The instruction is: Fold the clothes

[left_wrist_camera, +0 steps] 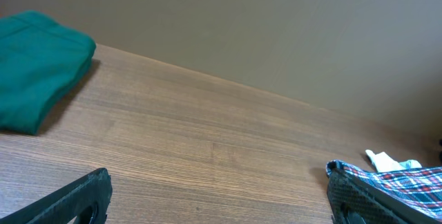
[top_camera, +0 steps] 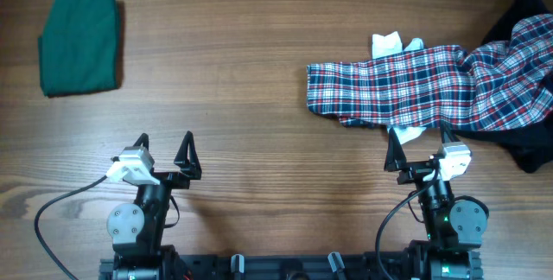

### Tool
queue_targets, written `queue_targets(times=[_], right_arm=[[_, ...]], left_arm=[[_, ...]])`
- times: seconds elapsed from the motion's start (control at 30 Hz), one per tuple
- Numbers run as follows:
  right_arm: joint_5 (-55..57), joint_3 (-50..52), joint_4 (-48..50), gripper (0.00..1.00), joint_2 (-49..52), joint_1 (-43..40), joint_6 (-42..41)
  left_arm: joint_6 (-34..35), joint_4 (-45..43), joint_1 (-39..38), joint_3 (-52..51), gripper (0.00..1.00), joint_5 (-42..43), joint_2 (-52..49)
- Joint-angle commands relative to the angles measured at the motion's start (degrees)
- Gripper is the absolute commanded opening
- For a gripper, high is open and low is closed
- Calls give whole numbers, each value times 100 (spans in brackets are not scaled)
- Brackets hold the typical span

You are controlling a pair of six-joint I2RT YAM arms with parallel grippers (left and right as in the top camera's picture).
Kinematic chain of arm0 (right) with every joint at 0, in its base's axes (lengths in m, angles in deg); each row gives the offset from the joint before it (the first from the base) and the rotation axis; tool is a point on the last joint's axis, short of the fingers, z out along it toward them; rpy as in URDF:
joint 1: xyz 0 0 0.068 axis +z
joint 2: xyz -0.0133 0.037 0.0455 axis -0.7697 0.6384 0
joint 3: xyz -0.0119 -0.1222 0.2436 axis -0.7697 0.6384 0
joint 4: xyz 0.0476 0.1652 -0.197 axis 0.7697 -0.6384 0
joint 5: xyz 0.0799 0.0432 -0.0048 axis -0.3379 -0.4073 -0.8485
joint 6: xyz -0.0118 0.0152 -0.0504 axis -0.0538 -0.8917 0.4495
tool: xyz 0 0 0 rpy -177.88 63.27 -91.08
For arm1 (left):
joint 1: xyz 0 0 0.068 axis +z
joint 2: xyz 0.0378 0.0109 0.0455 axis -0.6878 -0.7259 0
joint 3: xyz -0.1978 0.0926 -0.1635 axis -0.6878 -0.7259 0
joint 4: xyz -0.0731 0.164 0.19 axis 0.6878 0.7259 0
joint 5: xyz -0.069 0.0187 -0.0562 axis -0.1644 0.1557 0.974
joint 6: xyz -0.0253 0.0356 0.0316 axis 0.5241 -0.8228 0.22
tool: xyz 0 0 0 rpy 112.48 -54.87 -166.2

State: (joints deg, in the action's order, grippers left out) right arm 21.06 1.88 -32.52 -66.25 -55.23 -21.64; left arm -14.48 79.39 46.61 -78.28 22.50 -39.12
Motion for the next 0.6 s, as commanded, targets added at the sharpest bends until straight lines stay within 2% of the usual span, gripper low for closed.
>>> queue_targets(times=[0.0,0.57], right_arm=[[94,7,13,100,-4,-20,-68],[94,7,13,100,-4,-20,-68]], left_arm=[[7,2,44,-46,100,-55,46],[9,2,44,-46,100,-55,46]])
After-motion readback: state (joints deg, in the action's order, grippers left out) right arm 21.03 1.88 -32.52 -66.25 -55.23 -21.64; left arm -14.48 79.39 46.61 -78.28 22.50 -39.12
